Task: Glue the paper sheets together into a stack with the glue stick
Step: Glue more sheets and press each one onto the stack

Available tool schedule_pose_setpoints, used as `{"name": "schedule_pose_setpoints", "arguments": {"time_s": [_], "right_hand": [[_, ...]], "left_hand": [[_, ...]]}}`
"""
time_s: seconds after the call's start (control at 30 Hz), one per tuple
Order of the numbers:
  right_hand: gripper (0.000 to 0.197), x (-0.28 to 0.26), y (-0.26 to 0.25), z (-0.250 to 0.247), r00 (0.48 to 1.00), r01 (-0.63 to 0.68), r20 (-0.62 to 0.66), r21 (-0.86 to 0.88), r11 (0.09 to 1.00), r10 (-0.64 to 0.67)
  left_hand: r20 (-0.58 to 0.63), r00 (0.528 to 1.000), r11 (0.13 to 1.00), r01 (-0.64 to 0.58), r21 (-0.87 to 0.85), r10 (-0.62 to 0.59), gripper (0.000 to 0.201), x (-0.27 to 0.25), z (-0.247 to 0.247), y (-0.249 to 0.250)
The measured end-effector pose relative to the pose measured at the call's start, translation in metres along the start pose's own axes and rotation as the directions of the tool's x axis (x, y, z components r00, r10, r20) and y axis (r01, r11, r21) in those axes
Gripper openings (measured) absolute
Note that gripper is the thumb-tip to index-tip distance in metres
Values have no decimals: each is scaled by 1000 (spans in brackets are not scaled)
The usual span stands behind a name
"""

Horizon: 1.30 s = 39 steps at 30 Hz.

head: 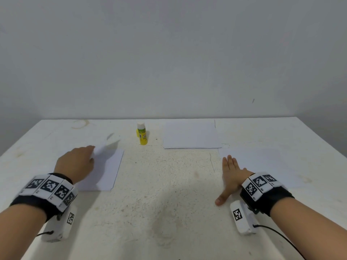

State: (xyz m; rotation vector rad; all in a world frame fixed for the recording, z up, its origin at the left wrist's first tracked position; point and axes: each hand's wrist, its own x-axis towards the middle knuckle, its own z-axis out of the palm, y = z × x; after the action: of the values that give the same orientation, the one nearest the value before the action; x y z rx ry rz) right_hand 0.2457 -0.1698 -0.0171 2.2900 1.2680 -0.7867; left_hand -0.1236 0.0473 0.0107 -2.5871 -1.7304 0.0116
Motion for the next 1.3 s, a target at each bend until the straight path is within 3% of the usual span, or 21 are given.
{"name": "schedule_pose_setpoints", "arguments": {"time_s": [0.1, 0.17, 0.3, 0.4, 0.5, 0.57, 0.67, 0.73, 0.8, 0.9, 1.0, 1.07, 1.13, 1.23, 1.3], "right_hand": [[158, 0, 0, 0, 1000, 3, 0, 3, 1000, -3], [157, -1, -1, 0, 1000, 5, -8, 3, 1000, -5], [156, -2, 0, 0, 1000, 9, -17, 11, 1000, -9], [157, -1, 0, 0, 1000, 9, -22, 16, 1000, -9], [157, -1, 0, 1, 999, 10, -36, 14, 1000, -9], [157, -1, 2, 0, 999, 10, -48, 11, 1000, -9], [156, 1, 5, -5, 999, 27, -43, 25, 999, -26], [154, 2, 9, -14, 997, 56, -56, 59, 997, -53], [135, 4, 13, -24, 991, 88, -108, 97, 991, -78], [82, 10, 19, -36, 973, 114, -213, 136, 984, -84], [60, 17, 24, -44, 964, 104, -261, 177, 979, -55], [64, 20, 27, -51, 954, 88, -300, 218, 972, -19], [57, 16, 26, -61, 907, 125, -422, 280, 952, 5], [33, 9, 3, -76, 800, 329, -599, 410, 850, -21], [29, 9, -26, -85, 769, 464, -630, 436, 771, -107]], "left_hand": [[-94, 995, 997, 24, 75, -17, 25, -6, -19, 22], [-97, 995, 994, -22, 103, 32, 20, -16, -35, 46], [26, 976, 971, -219, 97, 217, 19, -43, -51, 114], [117, 925, 932, -363, -10, 361, 9, -60, -40, 166], [200, 878, 900, -425, -98, 436, 4, -63, -20, 207], [263, 842, 880, -469, -73, 470, 21, -60, -10, 221], [364, 778, 835, -550, 0, 512, 69, -54, 3, 222], [376, 750, 815, -579, -23, 544, 78, -49, 7, 213], [395, 706, 792, -602, -102, 588, 69, -44, 6, 203], [428, 627, 745, -635, -203, 651, 57, -33, 4, 190], [420, 583, 702, -676, -223, 695, 65, -27, 7, 179], [397, 591, 691, -701, -179, 702, 70, -27, 11, 176], [376, 612, 695, -706, -137, 696, 72, -26, 15, 173], [426, 619, 736, -645, -205, 660, 80, -25, 17, 165], [457, 609, 747, -624, -229, 648, 87, -23, 18, 162]]}}
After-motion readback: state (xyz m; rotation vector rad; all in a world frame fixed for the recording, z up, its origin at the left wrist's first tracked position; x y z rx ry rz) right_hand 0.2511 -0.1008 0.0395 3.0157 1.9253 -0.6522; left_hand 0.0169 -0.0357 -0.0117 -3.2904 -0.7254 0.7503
